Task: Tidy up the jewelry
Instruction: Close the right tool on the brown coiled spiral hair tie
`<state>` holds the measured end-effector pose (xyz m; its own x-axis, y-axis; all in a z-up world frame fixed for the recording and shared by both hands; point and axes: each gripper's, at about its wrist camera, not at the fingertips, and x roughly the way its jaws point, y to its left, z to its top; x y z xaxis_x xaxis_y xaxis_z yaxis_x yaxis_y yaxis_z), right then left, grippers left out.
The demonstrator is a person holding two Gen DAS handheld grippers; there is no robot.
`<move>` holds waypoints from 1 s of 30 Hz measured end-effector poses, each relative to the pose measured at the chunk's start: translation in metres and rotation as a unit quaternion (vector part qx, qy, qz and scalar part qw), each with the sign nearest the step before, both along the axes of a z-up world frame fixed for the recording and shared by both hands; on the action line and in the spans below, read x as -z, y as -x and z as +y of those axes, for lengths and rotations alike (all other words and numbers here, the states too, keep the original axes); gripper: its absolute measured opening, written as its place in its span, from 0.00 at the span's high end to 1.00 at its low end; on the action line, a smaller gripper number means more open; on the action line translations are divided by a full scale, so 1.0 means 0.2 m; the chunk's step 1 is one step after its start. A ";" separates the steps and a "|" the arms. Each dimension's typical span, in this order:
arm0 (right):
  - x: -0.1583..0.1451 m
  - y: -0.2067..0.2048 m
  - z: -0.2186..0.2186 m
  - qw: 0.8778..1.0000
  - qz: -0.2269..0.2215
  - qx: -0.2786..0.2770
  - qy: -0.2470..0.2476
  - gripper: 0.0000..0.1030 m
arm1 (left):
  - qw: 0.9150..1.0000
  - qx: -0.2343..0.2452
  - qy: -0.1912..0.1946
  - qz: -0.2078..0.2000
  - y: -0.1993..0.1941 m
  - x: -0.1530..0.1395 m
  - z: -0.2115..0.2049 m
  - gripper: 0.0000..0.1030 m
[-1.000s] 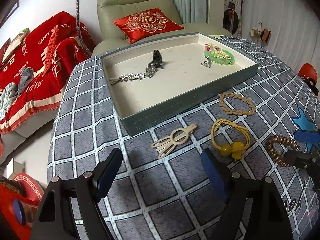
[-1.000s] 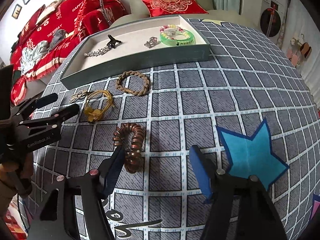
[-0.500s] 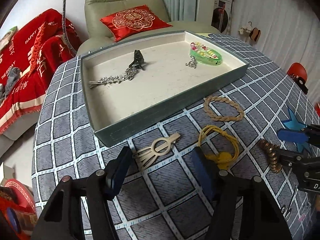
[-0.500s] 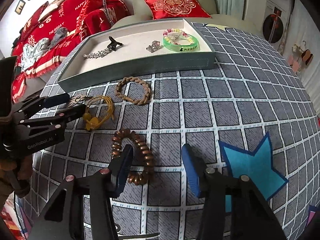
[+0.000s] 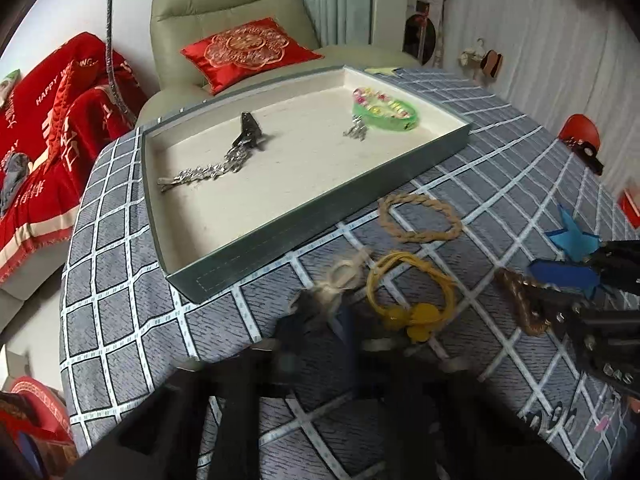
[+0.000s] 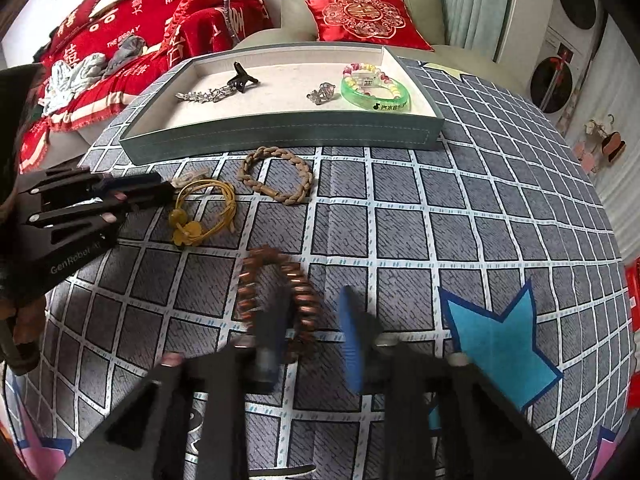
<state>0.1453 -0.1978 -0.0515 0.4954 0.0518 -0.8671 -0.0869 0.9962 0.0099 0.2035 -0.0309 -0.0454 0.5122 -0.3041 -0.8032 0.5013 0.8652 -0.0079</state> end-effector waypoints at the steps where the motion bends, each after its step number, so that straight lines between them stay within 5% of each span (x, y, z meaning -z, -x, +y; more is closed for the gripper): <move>1: 0.00 0.00 0.00 1.000 -0.001 0.000 -0.001 0.87 | 1.000 -0.006 -0.003 0.001 0.00 0.00 0.00 0.85; 16: -0.01 0.06 -0.04 1.000 -0.002 0.010 -0.022 0.87 | 0.994 -0.104 0.026 0.000 0.06 -0.05 0.14 0.85; 30: -0.02 0.09 -0.11 0.998 -0.004 0.023 -0.050 0.87 | 0.994 -0.111 -0.002 0.018 0.04 0.01 0.12 0.85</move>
<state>0.1275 -0.2188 -0.0473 0.5062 0.1138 -0.8549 -0.0406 0.9933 0.1082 0.1952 -0.0069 -0.0476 0.5376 -0.1846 -0.8227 0.2982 0.9543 -0.0192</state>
